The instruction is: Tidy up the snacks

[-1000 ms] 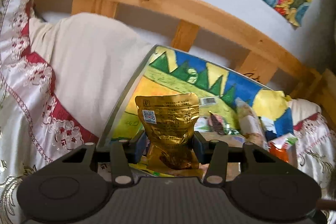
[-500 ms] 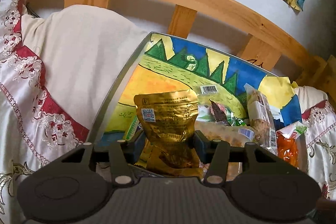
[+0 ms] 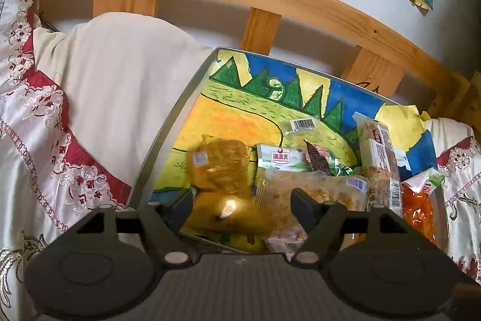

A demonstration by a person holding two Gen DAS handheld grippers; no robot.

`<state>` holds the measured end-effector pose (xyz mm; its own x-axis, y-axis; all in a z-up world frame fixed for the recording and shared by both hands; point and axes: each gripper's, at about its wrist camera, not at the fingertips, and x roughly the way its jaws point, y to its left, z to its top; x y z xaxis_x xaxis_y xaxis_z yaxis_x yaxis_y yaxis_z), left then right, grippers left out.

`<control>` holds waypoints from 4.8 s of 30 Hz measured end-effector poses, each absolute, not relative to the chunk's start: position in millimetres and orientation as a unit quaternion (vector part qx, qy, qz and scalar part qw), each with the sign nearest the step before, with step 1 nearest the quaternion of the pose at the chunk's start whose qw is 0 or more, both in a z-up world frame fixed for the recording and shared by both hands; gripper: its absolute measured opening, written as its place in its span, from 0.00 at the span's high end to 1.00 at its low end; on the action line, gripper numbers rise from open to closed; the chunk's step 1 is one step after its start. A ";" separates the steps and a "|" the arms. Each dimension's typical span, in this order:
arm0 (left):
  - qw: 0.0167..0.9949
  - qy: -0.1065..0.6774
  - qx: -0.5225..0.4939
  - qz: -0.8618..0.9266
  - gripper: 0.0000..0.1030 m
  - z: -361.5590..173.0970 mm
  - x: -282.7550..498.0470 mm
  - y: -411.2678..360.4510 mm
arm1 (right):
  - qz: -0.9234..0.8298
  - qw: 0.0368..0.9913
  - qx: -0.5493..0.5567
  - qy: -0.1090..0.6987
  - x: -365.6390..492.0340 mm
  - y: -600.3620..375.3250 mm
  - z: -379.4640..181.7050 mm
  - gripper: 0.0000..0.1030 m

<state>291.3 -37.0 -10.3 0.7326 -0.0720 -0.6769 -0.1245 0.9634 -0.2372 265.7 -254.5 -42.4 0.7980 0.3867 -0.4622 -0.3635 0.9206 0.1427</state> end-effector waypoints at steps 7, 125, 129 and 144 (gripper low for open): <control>0.925 0.360 -0.123 0.012 0.12 -10.2 284.4 -41.7 | 0.196 0.951 0.019 0.237 261.9 -253.9 -40.8 0.45; 0.966 0.252 -0.044 -0.027 0.00 -2.1 22.9 9.4 | 0.130 0.966 0.020 0.221 38.4 -244.9 -7.4 0.01; 0.966 0.253 -0.043 -0.028 0.00 -2.6 23.0 9.1 | 0.130 0.966 0.020 0.221 38.4 -245.2 -7.6 0.01; 0.965 0.255 -0.048 -0.026 0.00 -3.4 23.3 10.7 | 0.131 0.965 0.019 0.224 39.4 -244.5 -9.4 0.01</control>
<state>23.3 10.7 -3.4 0.8683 -0.0745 -0.4904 0.0255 0.9941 -0.1059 39.4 -244.5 -9.4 0.8648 0.2624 -0.4280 -0.2454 0.9647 0.0957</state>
